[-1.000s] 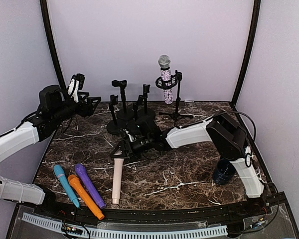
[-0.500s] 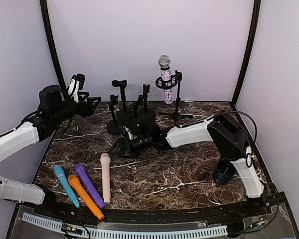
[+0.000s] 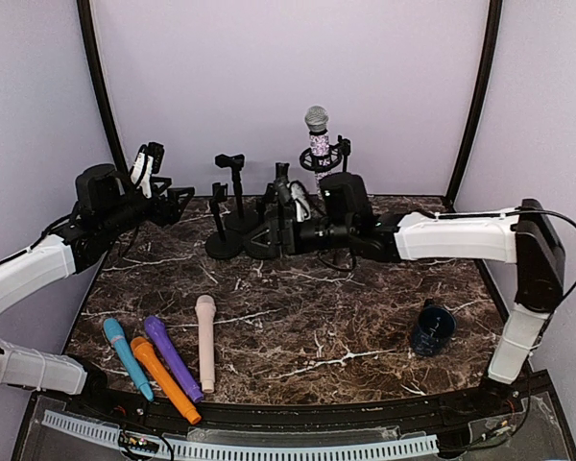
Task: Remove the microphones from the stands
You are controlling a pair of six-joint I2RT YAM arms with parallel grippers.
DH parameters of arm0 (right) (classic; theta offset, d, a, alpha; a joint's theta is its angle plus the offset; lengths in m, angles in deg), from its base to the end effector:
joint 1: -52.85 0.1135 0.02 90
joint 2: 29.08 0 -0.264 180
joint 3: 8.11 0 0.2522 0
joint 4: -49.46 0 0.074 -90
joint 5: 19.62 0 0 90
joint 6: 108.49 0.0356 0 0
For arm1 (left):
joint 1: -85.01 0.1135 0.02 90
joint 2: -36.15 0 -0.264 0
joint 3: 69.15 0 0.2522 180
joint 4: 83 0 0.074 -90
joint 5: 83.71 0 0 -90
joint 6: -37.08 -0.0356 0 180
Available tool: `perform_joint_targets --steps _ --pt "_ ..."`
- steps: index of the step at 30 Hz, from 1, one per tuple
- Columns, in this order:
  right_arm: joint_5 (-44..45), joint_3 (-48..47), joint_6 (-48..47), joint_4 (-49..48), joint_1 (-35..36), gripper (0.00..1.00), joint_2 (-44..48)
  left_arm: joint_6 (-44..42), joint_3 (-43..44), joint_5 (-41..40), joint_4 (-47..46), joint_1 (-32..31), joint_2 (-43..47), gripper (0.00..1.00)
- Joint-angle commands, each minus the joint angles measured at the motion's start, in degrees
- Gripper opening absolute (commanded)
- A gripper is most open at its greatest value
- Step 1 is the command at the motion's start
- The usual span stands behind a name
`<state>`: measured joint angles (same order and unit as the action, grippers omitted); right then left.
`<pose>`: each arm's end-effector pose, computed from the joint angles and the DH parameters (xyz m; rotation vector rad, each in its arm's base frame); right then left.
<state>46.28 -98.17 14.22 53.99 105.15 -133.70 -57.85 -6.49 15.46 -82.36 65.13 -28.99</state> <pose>0.2523 0.3502 0.2707 -0.6754 2.0258 1.3480 0.2519 -0.0971 0.3362 0.4710 1.5653 -0.3304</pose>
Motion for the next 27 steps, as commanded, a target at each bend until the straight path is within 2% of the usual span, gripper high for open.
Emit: perform_joint_targets --steps 1,7,13,18,27 --pt "9.24 6.53 -5.12 -1.01 -5.23 0.89 9.1 -0.78 0.05 -0.14 -0.01 -0.15 0.57 0.73" --pt "15.22 11.3 -8.32 3.13 -14.43 0.83 16.81 -0.76 0.0 0.0 -0.06 -0.16 0.57 0.73" --pt "15.54 11.9 -10.86 2.54 -23.45 0.8 17.61 -0.87 0.02 -0.16 -0.06 -0.16 0.51 0.73" --pt "12.97 8.77 -12.92 0.64 -27.68 0.77 13.6 -1.11 0.05 -0.38 0.03 -0.16 0.29 0.73" --pt "10.84 -2.01 -20.84 0.43 -29.59 0.66 2.61 -1.98 0.05 -0.97 0.2 -0.16 -0.02 0.73"
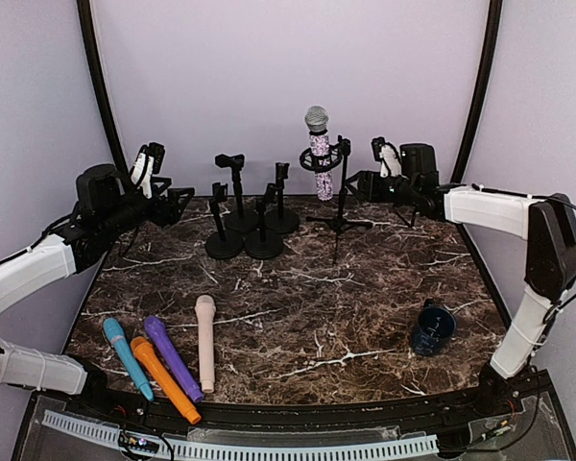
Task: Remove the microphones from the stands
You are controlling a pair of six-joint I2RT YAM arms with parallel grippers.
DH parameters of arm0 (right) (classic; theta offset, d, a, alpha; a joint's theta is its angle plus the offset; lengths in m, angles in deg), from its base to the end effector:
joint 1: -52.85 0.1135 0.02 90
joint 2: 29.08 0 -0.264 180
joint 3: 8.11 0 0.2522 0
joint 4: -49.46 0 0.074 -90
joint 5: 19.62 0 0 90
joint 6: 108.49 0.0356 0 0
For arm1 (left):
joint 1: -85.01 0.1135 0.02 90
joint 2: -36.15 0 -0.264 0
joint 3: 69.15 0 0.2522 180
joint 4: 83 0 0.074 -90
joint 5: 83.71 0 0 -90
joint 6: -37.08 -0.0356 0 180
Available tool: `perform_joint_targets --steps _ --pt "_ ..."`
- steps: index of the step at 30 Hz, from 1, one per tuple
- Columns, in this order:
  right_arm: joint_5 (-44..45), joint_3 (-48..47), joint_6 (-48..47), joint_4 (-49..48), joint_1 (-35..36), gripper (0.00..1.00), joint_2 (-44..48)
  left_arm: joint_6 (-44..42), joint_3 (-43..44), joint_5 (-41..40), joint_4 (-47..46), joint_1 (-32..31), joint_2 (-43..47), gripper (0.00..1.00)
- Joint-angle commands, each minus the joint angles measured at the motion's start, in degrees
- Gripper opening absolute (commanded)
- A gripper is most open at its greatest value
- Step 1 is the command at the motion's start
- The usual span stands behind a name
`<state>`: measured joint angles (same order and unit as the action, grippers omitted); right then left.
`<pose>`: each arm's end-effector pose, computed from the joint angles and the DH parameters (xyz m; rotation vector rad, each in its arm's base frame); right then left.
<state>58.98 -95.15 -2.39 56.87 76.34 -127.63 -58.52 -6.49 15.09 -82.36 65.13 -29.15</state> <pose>0.3727 0.1696 0.2889 -0.2636 1.9309 0.6528 0.2526 -0.0971 0.3355 0.4757 1.5660 -0.3162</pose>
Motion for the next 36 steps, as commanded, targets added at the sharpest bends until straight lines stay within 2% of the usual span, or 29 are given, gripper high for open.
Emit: perform_joint_targets --steps 1,8,16,27,33,36 --pt "-2.05 -6.1 -4.45 -2.66 -0.99 0.65 -4.74 -1.36 0.05 -0.64 0.2 -0.16 0.03 0.73" --pt "-4.09 -10.57 -5.75 -7.21 -1.25 0.53 -10.78 -2.06 0.05 -1.03 0.36 -0.16 -0.31 0.73" --pt "-6.73 -11.5 -6.18 -14.37 -1.34 0.37 -14.72 -2.86 0.04 -1.75 0.45 -0.16 -0.44 0.73" --pt "-10.05 -8.03 -5.27 -23.38 -1.34 0.09 -13.32 -3.22 -0.08 -1.68 0.38 -0.16 -0.7 0.73" --pt "-9.76 -7.92 -4.89 -23.45 -1.34 0.0 -13.8 -3.14 -0.14 -1.69 0.29 -0.16 -0.71 0.73" --pt "-8.78 -4.61 -3.43 -26.31 -0.98 0.0 -12.48 -3.14 -0.13 -1.58 0.3 -0.16 -0.63 0.73"
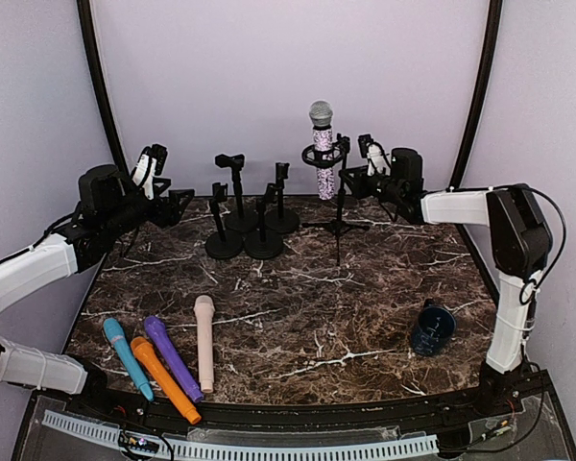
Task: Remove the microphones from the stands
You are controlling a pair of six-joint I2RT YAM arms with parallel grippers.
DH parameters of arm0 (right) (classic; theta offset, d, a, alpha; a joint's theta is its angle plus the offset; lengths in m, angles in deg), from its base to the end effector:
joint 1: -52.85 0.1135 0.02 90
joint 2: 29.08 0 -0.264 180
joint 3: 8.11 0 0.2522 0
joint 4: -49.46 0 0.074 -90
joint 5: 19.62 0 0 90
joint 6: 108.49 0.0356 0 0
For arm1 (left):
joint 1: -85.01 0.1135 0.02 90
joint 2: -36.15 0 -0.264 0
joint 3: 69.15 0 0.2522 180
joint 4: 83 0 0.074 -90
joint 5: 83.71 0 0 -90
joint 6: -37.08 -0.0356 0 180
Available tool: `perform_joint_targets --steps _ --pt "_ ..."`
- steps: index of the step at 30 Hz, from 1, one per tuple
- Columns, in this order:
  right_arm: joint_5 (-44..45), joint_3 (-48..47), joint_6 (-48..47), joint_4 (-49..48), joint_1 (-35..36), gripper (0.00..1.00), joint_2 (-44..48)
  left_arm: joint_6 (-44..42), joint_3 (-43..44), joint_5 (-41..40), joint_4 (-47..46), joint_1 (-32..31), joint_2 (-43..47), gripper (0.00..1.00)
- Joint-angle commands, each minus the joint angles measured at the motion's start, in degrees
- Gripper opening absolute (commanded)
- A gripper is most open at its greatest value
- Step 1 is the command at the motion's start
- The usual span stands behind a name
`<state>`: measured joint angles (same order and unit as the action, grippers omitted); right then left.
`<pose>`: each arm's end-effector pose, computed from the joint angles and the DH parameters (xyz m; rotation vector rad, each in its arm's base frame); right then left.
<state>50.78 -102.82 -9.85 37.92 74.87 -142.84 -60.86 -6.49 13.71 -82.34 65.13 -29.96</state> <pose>0.4325 0.1878 0.2588 -0.4598 1.6807 0.6864 0.2560 -0.0974 0.3319 0.4920 1.5734 -0.2654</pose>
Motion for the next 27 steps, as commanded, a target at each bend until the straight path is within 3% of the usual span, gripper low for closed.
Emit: perform_joint_targets --steps 1,5,17,22,27 --pt "0.74 4.67 4.13 -8.82 0.74 0.0 3.69 -0.82 -0.17 -0.28 0.29 -0.16 0.19 0.73" --pt "9.29 9.81 3.36 -10.33 2.94 0.0 7.66 -0.88 -0.3 -0.31 0.11 -0.16 0.19 0.73" --pt "51.26 16.86 9.29 -4.13 18.24 0.0 17.47 -0.08 -0.63 0.88 -0.41 -0.22 -0.06 0.73" --pt "62.88 16.38 12.49 -1.15 24.27 0.0 17.86 -0.04 -0.76 1.01 -0.56 -0.29 0.28 0.73" --pt "69.1 14.49 19.0 4.8 27.63 0.0 17.71 -0.04 -0.93 1.07 -0.69 -0.54 0.81 0.73"
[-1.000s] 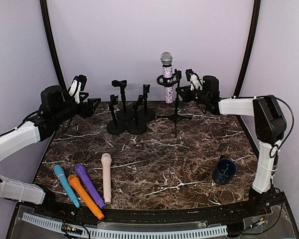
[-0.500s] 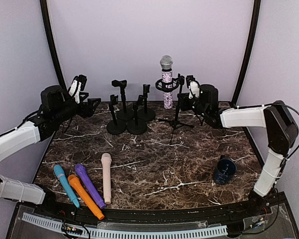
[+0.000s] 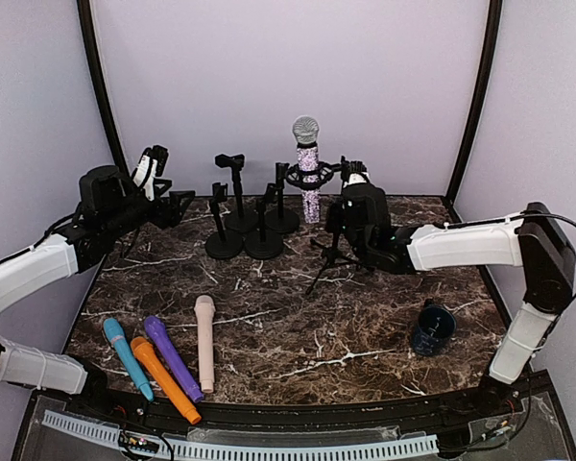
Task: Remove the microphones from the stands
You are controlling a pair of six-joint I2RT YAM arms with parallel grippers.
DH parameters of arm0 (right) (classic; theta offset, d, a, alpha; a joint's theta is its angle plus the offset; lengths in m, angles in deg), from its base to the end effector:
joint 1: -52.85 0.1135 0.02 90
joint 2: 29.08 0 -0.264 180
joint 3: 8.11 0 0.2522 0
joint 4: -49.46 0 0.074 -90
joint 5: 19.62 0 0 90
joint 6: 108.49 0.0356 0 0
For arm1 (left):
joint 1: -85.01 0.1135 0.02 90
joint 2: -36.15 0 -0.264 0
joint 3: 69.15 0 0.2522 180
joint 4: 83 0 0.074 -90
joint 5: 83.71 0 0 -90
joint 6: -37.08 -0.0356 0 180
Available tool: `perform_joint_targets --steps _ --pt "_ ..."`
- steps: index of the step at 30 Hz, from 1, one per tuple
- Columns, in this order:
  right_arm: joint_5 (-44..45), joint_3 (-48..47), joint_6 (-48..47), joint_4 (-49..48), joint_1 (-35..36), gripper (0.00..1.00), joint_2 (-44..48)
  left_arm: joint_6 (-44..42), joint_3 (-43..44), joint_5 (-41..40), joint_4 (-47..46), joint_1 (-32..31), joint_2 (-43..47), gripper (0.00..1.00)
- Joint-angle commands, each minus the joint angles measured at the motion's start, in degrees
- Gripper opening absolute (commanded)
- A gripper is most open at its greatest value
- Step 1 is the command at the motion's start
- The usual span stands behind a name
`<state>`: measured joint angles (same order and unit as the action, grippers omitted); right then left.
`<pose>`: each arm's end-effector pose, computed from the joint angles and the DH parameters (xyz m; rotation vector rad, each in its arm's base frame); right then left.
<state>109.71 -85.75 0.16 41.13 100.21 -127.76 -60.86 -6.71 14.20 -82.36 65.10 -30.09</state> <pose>0.2837 0.2748 0.2616 0.0485 1.7466 0.2282 0.2562 -0.0980 0.3300 0.4999 1.5773 -0.2729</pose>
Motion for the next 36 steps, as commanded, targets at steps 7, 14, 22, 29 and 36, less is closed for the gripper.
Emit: perform_joint_targets --steps 7,14,22,29,36 --pt "20.04 -6.61 18.34 10.43 7.2 0.0 0.86 -0.38 -0.87 0.2 -0.76 -0.88 0.88 0.73" --pt "22.35 -9.89 22.31 15.93 9.64 0.0 -1.39 -0.68 -0.83 0.13 -0.62 -1.4 0.43 0.73" --pt "18.46 -6.98 22.01 14.09 11.01 0.06 -0.61 -0.93 -0.79 -0.05 -0.67 -1.54 0.21 0.73" --pt "16.54 -5.85 22.45 14.08 12.16 0.27 -0.6 -0.93 -0.79 0.02 -0.67 -1.78 0.19 0.73" --pt "14.98 -4.03 23.0 14.11 13.22 0.44 0.53 -1.21 -0.79 -0.04 -0.58 -1.96 0.4 0.73"
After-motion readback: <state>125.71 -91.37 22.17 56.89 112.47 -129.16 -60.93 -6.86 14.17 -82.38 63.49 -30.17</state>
